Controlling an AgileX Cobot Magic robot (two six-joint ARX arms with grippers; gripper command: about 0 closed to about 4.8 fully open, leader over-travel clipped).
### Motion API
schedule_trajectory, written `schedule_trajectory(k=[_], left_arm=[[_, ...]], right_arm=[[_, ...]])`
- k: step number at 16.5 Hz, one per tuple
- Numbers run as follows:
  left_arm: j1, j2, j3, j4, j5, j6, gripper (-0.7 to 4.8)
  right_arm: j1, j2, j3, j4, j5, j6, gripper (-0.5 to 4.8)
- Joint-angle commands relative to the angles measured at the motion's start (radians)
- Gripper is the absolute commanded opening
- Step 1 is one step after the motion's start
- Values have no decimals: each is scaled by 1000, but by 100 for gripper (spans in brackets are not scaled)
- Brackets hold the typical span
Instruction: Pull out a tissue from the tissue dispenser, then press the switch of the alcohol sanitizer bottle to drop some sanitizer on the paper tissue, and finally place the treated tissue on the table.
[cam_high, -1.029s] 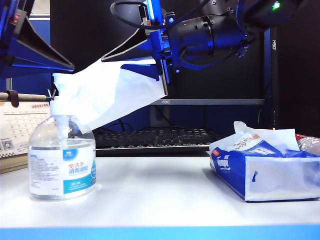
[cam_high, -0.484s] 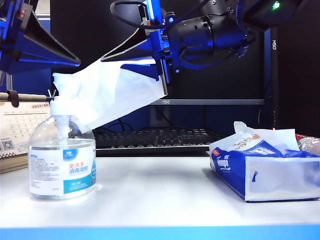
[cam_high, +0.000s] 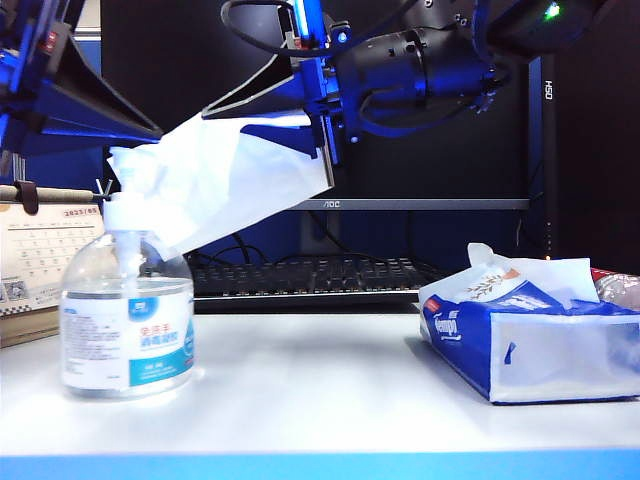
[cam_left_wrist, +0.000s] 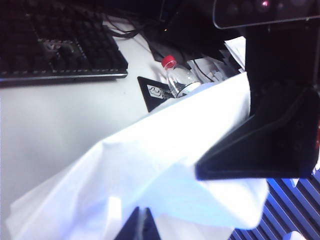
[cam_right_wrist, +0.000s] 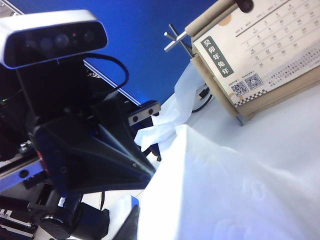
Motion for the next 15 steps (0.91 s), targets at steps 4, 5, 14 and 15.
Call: schedule_trajectory(k=[4, 5, 14, 15], left_arm=[[-1, 53, -4, -60, -23, 30, -6], [-1, 56, -4, -69, -23, 34, -6], [-2, 56, -5, -88, -29, 45, -6], [-2, 56, -5, -89, -29, 48, -6]], right_arm=[[1, -3, 5, 19, -5, 1, -5], [1, -3, 5, 19, -4, 1, -5], [1, -3, 4, 18, -17, 127, -5], [1, -3, 3, 12, -44, 155, -5]])
